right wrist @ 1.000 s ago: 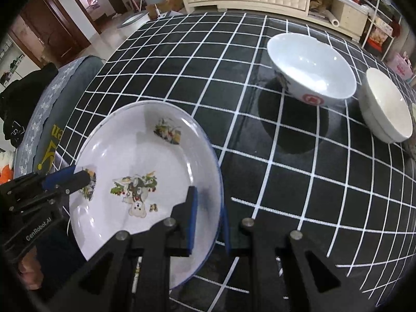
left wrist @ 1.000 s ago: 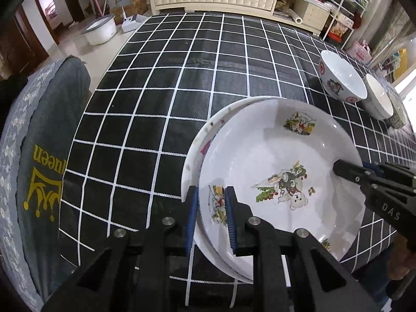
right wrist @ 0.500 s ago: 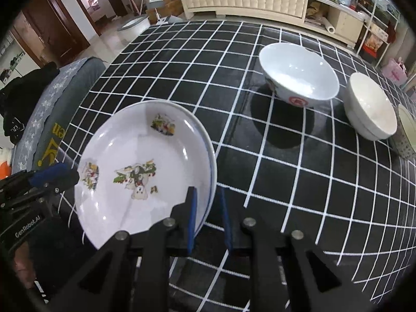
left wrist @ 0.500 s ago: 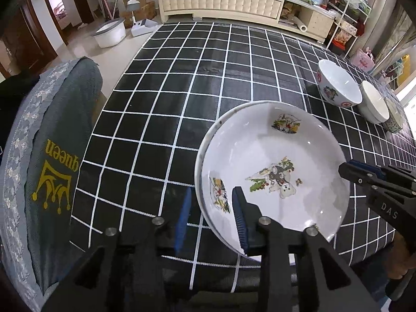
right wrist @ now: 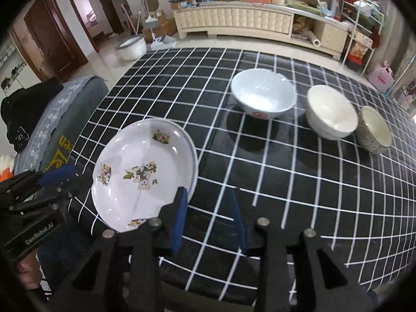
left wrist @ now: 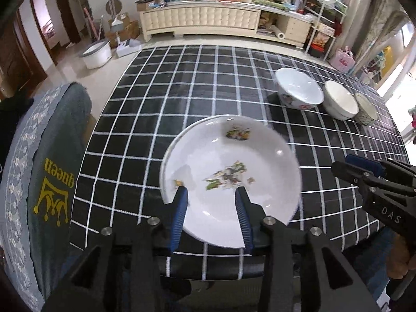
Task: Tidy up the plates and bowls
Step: 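Open both tools and withdraw them from the plate stack, then move both tools to the red-logo white bowl and grasp its rim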
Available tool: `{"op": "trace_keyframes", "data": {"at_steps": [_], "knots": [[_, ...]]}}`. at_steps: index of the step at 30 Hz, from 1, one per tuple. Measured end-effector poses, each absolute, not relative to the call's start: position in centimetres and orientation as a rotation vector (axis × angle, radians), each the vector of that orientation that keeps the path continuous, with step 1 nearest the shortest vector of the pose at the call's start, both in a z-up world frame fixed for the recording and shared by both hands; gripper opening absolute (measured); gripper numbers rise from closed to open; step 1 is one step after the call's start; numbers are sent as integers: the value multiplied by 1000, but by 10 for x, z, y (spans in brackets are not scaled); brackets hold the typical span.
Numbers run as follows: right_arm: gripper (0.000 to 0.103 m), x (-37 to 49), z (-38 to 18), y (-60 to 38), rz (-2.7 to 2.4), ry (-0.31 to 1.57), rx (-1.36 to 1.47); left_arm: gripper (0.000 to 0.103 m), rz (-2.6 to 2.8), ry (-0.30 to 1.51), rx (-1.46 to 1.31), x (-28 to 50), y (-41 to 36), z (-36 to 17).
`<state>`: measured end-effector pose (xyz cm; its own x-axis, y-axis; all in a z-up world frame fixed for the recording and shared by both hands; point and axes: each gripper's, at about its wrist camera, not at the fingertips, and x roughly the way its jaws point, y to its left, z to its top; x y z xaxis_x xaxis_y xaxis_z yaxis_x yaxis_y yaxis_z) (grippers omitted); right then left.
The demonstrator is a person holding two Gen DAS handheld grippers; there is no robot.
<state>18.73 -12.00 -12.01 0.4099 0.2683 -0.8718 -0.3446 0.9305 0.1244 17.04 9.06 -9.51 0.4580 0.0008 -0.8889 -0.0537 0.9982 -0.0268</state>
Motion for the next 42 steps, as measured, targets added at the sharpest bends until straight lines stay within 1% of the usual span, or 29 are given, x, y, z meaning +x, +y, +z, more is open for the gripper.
{"op": "trace_keyframes", "data": {"at_steps": [2, 5, 10, 12, 14, 21, 27, 35, 42], "knots": [[51, 186, -114, -129, 374, 1067, -81, 35, 15, 1085, -39, 171, 80, -90], [55, 186, -107, -140, 362, 1050, -82, 35, -8, 1076, -17, 174, 66, -84], [61, 194, -97, -158, 342, 1033, -73, 45, -52, 1059, 10, 185, 42, -72], [65, 198, -94, -166, 332, 1028, -70, 52, -70, 1053, 19, 192, 32, -68], [67, 204, -92, -173, 322, 1026, -65, 53, -89, 1047, 30, 200, 22, -64], [69, 232, -84, -188, 317, 1011, -46, 53, -129, 1044, 64, 235, -1, -57], [69, 263, -88, -192, 358, 1011, -37, 53, -129, 1040, 59, 272, -5, -52], [69, 300, -94, -187, 383, 1001, -50, 53, -121, 1076, 62, 322, -4, -63], [69, 335, -112, -184, 392, 1024, -61, 53, -133, 1105, 80, 361, -12, -77]]}}
